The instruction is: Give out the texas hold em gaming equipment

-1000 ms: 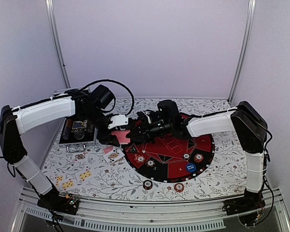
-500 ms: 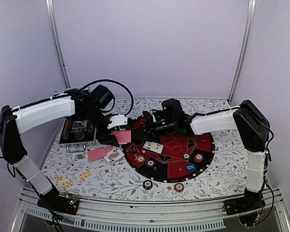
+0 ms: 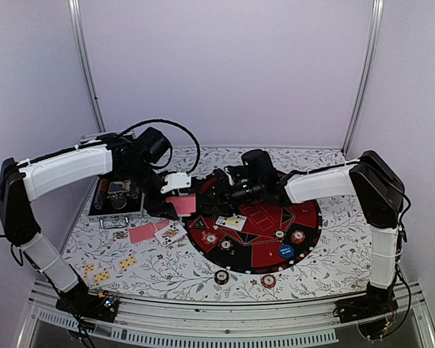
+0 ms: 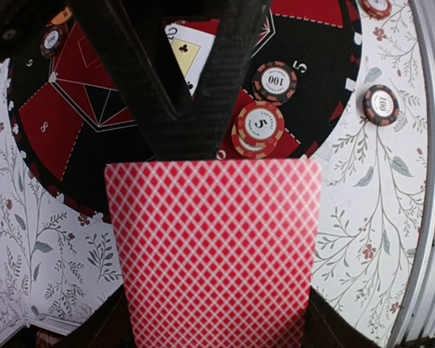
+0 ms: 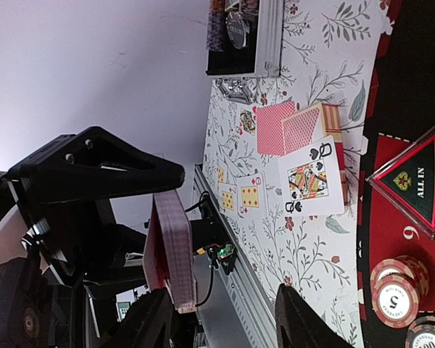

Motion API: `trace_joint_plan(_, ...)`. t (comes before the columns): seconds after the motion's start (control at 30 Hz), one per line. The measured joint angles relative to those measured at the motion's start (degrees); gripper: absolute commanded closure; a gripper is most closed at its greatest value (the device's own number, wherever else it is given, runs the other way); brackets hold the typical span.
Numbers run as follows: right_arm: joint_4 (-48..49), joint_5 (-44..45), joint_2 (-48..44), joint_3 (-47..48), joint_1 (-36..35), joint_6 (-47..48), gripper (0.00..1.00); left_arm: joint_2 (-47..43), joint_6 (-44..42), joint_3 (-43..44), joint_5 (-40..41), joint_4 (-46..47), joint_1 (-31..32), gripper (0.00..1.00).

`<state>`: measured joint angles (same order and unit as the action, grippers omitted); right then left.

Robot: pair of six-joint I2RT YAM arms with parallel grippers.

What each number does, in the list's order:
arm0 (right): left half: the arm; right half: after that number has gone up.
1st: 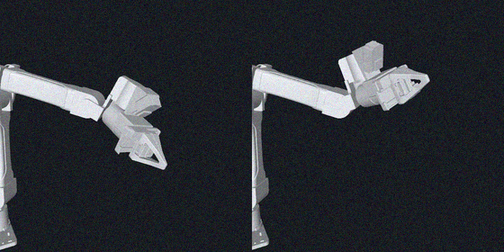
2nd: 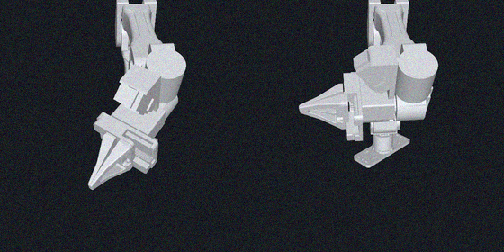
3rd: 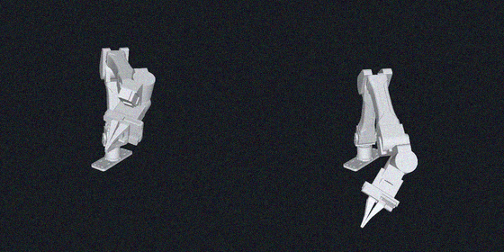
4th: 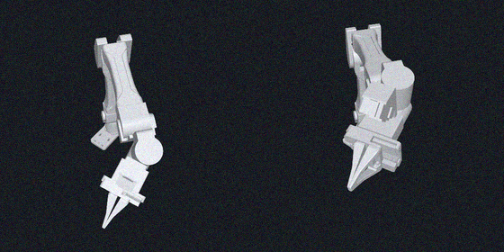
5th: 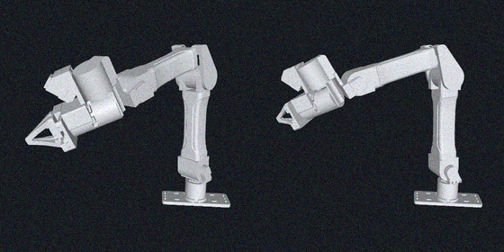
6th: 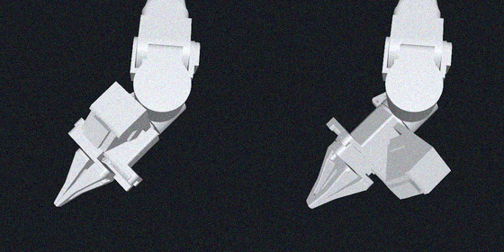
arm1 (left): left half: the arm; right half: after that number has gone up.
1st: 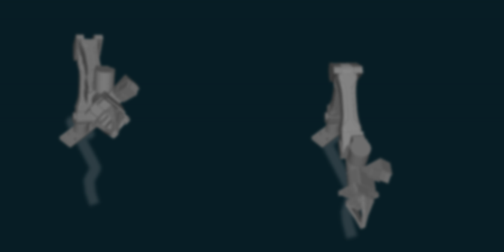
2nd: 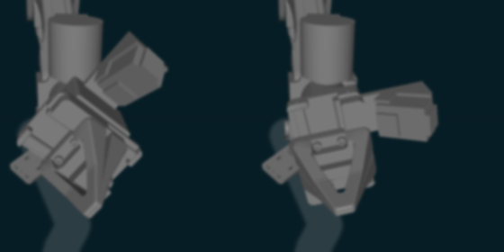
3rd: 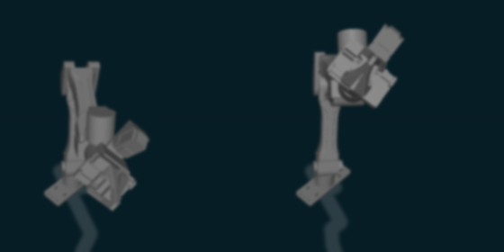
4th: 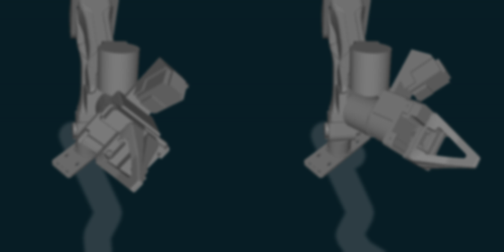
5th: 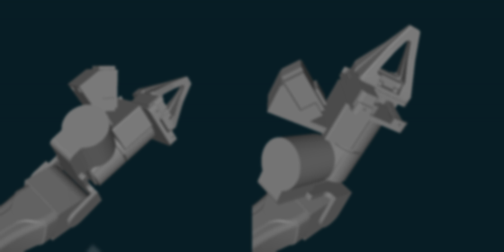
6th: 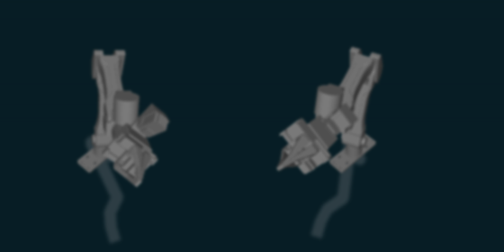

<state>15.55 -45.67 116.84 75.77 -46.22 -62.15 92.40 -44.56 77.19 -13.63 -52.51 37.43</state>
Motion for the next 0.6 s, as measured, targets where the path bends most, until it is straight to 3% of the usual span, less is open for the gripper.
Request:
trace_joint_plan(0.27, 0.1, 0.7, -0.9, -4.9, 0.7, 0.0, 0.47, 0.0, 0.0, 0.0, 0.0, -0.2, 0.0, 0.49)
trace_joint_plan(0.6, 3.0, 0.3, -2.1, -4.0, 0.1, -1.5, 0.47, 0.0, 0.0, 0.0, 0.0, -0.2, 0.0, 0.49)
